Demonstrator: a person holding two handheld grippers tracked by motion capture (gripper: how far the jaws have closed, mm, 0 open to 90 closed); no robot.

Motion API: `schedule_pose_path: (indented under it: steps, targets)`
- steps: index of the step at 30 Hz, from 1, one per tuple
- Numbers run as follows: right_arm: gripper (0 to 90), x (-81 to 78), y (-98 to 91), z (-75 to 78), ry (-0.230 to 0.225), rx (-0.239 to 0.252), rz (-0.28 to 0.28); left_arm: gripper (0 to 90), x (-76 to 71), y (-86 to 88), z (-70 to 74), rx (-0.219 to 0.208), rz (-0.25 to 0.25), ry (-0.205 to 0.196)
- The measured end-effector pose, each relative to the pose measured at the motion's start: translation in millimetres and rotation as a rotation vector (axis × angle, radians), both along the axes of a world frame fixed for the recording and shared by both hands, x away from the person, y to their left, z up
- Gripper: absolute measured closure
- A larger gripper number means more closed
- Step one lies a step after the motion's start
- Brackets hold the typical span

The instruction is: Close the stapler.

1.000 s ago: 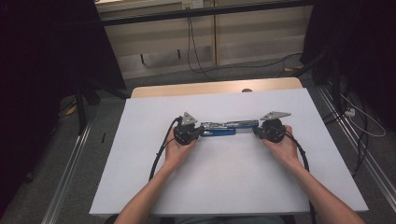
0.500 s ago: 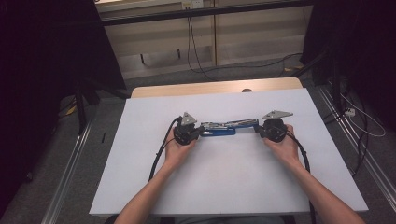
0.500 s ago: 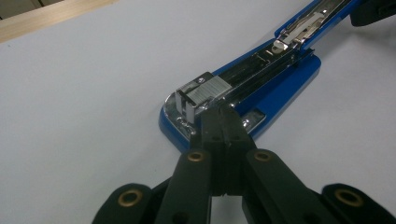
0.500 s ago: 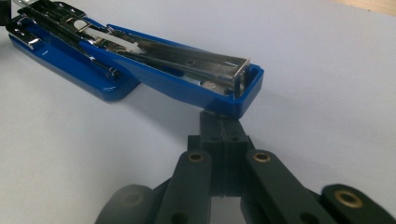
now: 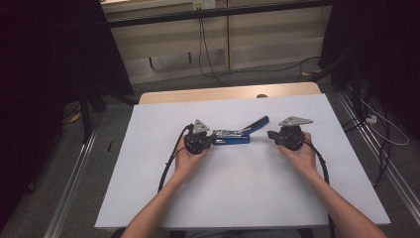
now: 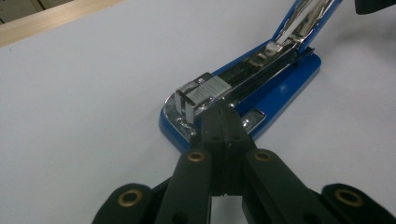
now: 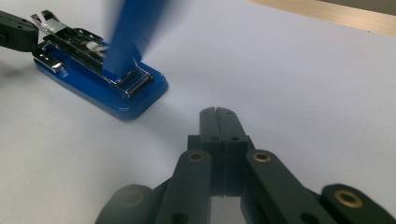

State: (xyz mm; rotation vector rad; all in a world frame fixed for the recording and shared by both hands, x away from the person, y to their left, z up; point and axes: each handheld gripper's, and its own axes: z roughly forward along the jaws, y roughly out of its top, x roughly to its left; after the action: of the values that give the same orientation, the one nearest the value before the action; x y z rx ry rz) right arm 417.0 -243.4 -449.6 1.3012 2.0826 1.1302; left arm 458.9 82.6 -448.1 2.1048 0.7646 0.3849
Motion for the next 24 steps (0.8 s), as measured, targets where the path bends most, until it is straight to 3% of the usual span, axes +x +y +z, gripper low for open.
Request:
schedule_pose_path:
  steps: [10, 13, 16, 19, 23, 24]
  targets:
    - [90.0, -0.2, -0.3, 0.5, -0.005, 0.012, 0.003, 90.0, -0.6, -0.7, -0.7, -0.013, 0.001, 0.009]
    - [89.4, -1.0, -0.2, 1.2, 0.01, 0.063, 0.003, 90.0, -3.0, -3.5, -1.3, 0.007, -0.01, -0.022]
    - [87.3, -3.1, 3.1, 3.3, -0.002, 0.056, 0.011, 90.0, -3.4, -3.8, -0.1, 0.014, -0.011, -0.022]
    - [82.2, -3.7, 5.1, 4.5, -0.015, 0.058, 0.019, 89.0, -5.4, -4.4, -0.6, -0.001, -0.021, -0.006]
    - [73.9, -3.6, 3.1, 5.2, -0.023, 0.058, 0.016, 85.8, -6.4, -3.8, -1.1, -0.014, -0.026, -0.015]
    - [70.8, -3.5, 2.2, 5.5, -0.023, 0.066, 0.014, 85.3, -6.9, -3.6, -0.9, -0.035, -0.026, -0.001]
